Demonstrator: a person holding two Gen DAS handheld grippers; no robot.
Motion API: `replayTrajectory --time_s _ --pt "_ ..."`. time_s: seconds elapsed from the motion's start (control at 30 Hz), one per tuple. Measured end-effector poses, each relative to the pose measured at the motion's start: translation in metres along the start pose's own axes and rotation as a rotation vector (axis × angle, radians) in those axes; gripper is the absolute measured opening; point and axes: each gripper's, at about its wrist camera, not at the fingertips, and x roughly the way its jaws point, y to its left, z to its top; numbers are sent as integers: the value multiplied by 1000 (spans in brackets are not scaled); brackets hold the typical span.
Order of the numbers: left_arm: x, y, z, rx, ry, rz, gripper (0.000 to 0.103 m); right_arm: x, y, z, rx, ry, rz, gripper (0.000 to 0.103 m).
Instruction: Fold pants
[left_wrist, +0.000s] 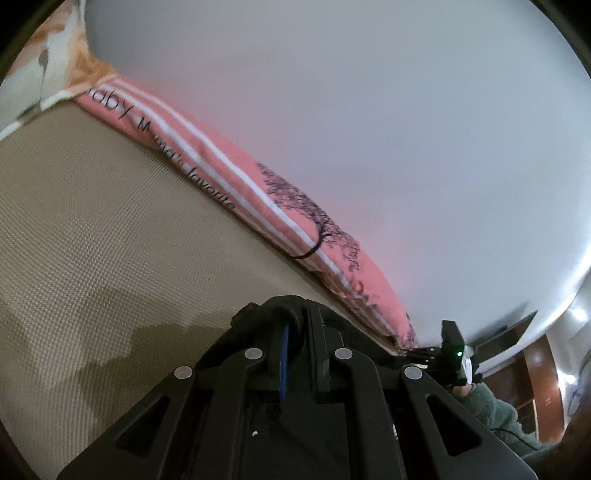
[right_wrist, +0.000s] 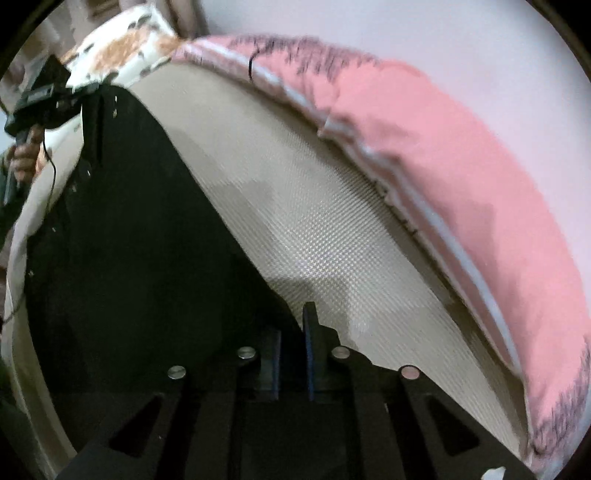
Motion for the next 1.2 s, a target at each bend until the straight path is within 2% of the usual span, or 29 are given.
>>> replayTrajectory --time_s 0.23,0.4,0.53,0.67,0.83,0.97,1.03,1.07,1.2 --pt "-43 -29 -20 36 -8 -22 9 -68 44 -33 -16 -72 -122 7" --pt "-81 -44 -49 59 -6 -30 9 -108 88 -79 -11 -95 -125 6" --pt "-109 -43 -81 63 23 -18 10 -110 120 -109 14 -95 -82 6" --pt "-130 -35 -115 93 85 58 13 -97 145 -142 46 -69 -23 6" --pt "-137 -19 -156 128 172 159 14 -61 170 -174 61 -9 16 6" --pt "-133 -12 -186 225 258 275 15 -32 181 -189 53 46 23 7" --pt "-123 -9 -200 291 310 374 17 -21 187 -193 47 57 9 7" --pt "-120 -9 -206 315 325 400 17 -18 188 -195 49 60 1 7" --pt "-120 -23 -215 408 335 491 21 -16 192 -195 65 49 -17 11"
